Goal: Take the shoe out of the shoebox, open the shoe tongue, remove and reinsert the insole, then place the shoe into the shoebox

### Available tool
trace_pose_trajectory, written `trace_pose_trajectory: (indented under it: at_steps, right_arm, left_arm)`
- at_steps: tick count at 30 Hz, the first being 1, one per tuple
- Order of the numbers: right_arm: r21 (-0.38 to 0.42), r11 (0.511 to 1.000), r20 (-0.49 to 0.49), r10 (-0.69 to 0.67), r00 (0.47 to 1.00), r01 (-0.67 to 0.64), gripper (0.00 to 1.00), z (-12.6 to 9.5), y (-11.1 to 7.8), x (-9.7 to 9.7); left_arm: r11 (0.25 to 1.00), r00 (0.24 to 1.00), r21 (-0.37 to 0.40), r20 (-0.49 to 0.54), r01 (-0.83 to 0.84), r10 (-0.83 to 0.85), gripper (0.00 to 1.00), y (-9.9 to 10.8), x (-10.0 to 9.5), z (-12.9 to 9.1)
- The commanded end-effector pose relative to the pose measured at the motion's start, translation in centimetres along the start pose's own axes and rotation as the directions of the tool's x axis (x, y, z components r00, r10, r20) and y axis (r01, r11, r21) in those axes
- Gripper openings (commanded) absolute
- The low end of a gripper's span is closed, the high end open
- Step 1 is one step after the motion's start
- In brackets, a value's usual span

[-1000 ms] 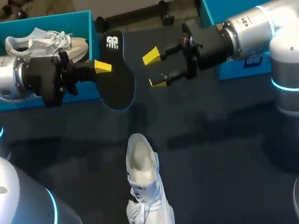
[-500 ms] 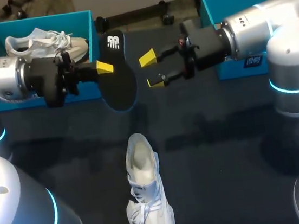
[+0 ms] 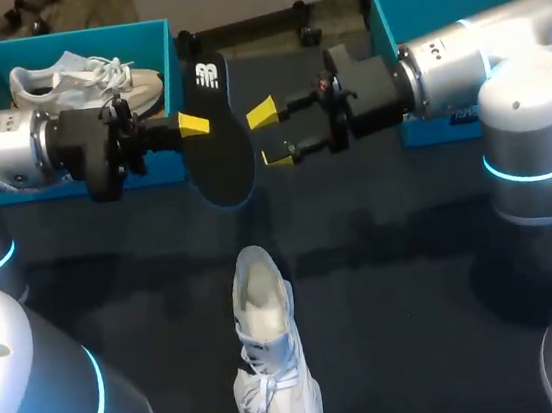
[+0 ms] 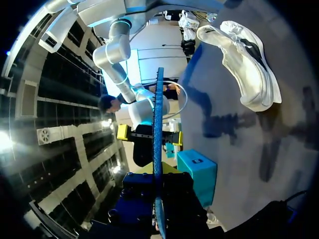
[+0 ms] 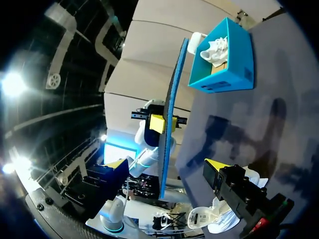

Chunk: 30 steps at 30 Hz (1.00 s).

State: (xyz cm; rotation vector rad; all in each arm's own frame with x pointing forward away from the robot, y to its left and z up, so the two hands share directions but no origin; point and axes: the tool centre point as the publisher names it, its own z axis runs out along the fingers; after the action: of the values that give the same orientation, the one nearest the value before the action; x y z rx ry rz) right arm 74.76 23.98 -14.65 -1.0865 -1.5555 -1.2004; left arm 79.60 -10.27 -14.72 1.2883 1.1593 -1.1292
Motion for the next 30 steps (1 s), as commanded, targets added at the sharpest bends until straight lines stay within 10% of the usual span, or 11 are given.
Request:
trace_pose_trajectory:
  at_steps: [1, 7, 14, 21, 30]
  right_arm:
    - [0.006, 1.000, 0.000, 0.000, 1.000, 0.000, 1.00, 1.2, 0.6, -0.3]
    - [0.014, 1.000, -0.002, -0.008, 1.000, 0.008, 1.00, 2.0, 0.8, -0.5]
    - [0.020, 0.999, -0.002, -0.026, 1.000, 0.026, 0.59, 2.5, 0.8, -0.5]
    - [0.013, 0.999, 0.000, -0.047, 0.999, 0.047, 0.64, 2.3, 0.7, -0.4]
    - [0.024, 0.997, -0.001, -0.068, 0.998, 0.068, 0.47, 2.7, 0.9, 0.0]
  left_arm:
    - [1.000, 1.000, -0.019, -0.009, -0.013, 0.013, 0.00, -0.2, 0.1, 0.6]
    - [0.999, 1.000, -0.029, -0.009, -0.017, 0.017, 0.00, 0.4, 0.2, 1.2]
    - [0.999, 1.000, -0.033, -0.007, -0.014, 0.014, 0.00, 1.0, 0.4, 1.6]
    - [1.000, 1.000, -0.030, 0.002, -0.007, 0.007, 0.00, 1.2, 0.3, 1.8]
    - [0.999, 1.000, -0.034, -0.004, -0.006, 0.006, 0.00, 1.3, 0.4, 2.0]
